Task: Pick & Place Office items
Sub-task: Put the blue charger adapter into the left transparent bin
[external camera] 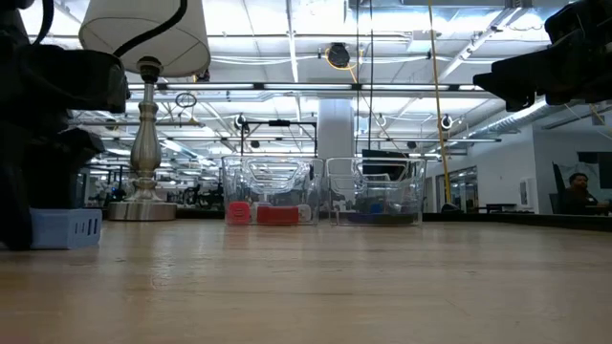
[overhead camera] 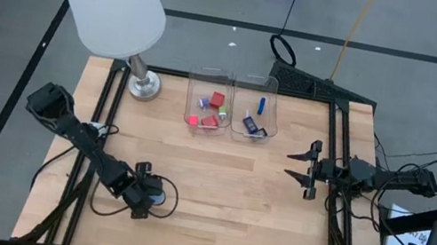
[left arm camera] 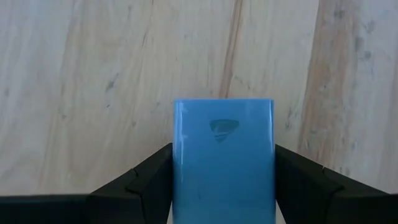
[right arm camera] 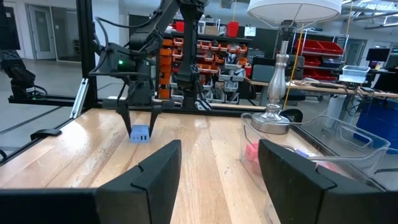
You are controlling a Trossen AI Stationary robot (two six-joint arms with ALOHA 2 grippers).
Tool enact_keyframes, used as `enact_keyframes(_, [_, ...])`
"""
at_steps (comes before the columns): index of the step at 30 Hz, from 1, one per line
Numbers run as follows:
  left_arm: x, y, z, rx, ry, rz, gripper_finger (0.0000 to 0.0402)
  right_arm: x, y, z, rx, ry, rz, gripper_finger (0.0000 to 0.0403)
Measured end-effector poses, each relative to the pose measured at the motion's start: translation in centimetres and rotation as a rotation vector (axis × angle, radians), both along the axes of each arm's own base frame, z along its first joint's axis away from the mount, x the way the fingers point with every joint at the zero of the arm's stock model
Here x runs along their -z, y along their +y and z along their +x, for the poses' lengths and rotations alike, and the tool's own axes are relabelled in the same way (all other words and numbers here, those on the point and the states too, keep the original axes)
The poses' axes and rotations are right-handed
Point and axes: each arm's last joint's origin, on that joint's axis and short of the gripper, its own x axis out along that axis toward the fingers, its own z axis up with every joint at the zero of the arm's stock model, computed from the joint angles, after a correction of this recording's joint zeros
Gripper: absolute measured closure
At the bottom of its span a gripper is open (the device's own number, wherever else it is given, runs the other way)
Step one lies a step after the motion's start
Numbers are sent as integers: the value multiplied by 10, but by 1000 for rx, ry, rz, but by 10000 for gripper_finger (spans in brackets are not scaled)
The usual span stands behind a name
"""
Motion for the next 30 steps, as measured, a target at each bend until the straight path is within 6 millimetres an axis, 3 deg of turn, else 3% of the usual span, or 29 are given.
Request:
enact_keyframes(4, [2, -1, 3, -28, -11, -21, 167, 0, 0, 0, 0, 0, 0, 195])
enact_keyframes(10, [2, 5, 8, -202, -23, -81, 167, 0, 0, 0, 0, 0, 0, 195])
enact_keyframes(16, [1, 8, 11, -231, -48, -75, 167, 0, 0, 0, 0, 0, 0, 195])
enact_keyframes(30, [-7, 20, 35, -258, -322, 54, 191, 0, 0, 0, 0, 0, 0, 197])
